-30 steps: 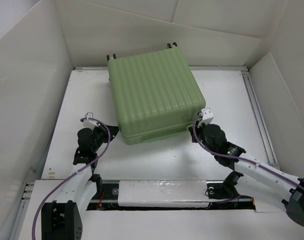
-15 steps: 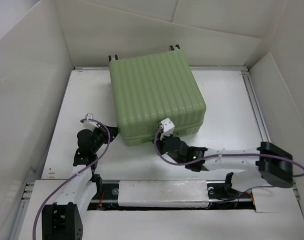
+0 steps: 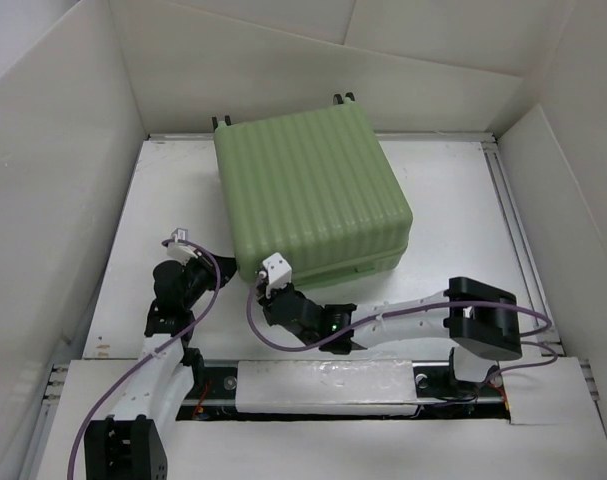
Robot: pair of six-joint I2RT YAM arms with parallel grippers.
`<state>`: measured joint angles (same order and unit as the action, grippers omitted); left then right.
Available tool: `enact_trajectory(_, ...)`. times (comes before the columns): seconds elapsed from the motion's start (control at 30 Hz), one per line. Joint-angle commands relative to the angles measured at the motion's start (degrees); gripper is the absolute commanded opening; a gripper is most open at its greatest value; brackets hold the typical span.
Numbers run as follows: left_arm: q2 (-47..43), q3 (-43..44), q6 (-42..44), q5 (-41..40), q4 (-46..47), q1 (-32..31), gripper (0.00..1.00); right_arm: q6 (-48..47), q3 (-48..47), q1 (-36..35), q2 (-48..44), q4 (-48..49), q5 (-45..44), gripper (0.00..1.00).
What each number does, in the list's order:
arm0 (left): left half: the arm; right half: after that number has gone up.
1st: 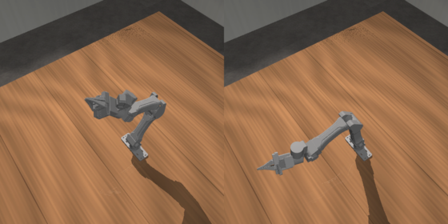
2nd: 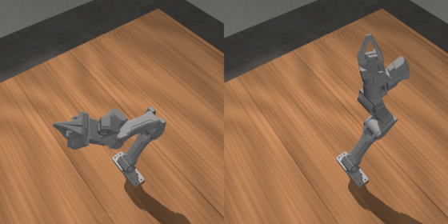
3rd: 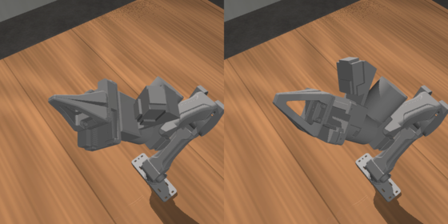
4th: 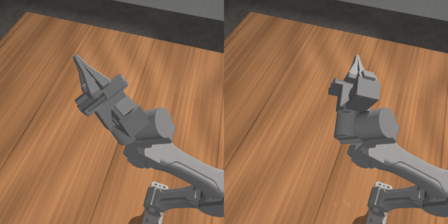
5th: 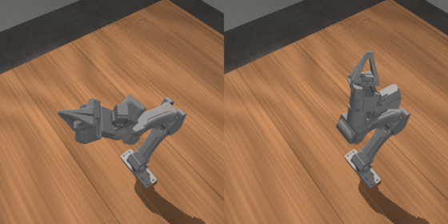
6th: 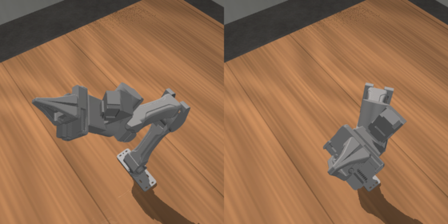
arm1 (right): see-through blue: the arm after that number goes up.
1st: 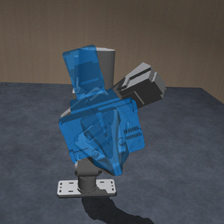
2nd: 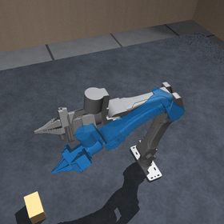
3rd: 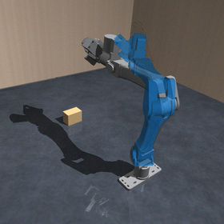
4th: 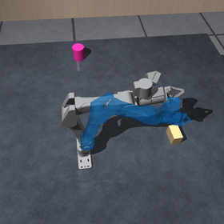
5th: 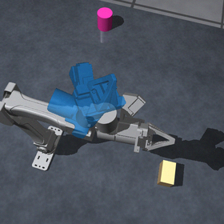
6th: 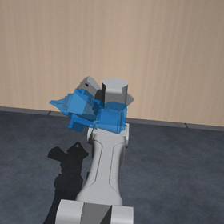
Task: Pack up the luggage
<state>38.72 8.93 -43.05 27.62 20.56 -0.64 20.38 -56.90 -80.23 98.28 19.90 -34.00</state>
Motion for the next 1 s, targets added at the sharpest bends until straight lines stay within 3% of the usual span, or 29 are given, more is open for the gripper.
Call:
enact_trajectory(0.0,-1.0,3.0,-0.9,9.0,4.7,-1.4,0.00,1.0,-7.7,-6.1,1.1,4.3,24.4,0.00)
enact_trajectory(0.17,-2.1,1.9,-0.9,10.3,4.7,-1.4,0.00,0.1,-10.3,-6.1,-0.2,0.8,23.6,0.00)
enact_trajectory(0.33,-2.6,2.4,-0.9,11.3,4.7,-1.9,0.00,3.6,2.2,-7.1,-13.8,-3.7,11.7,0.00)
enact_trajectory(0.37,-2.6,2.4,-0.9,11.3,5.3,-2.9,0.00,4.7,4.1,-7.1,-19.7,-7.6,9.6,0.28)
enact_trajectory(0.4,-2.6,2.4,-0.9,10.5,5.3,-3.7,0.00,6.7,6.0,-7.1,-22.8,-9.4,7.7,0.44)
enact_trajectory(0.43,-2.6,2.9,-0.9,8.8,5.3,-4.7,0.00,7.3,7.9,-7.1,-26.0,-11.1,6.3,0.57)
enact_trajectory(0.5,-1.9,2.9,-0.9,5.7,5.8,-9.1,0.00,8.9,12.0,-7.1,-34.9,-18.3,3.1,0.72)
enact_trajectory(0.7,4.4,7.1,-2.0,-11.8,7.7,-25.9,0.00,22.7,18.0,-7.1,-53.0,-39.0,-11.5,0.72)
enact_trajectory(0.83,13.2,10.9,-3.2,-22.6,11.0,-40.5,0.00,33.9,18.5,-2.9,-64.0,-55.6,-19.4,0.58)
enact_trajectory(0.97,20.2,16.6,-3.2,-30.3,11.0,-52.9,0.00,32.9,19.7,5.8,-70.0,-57.5,-20.0,0.48)
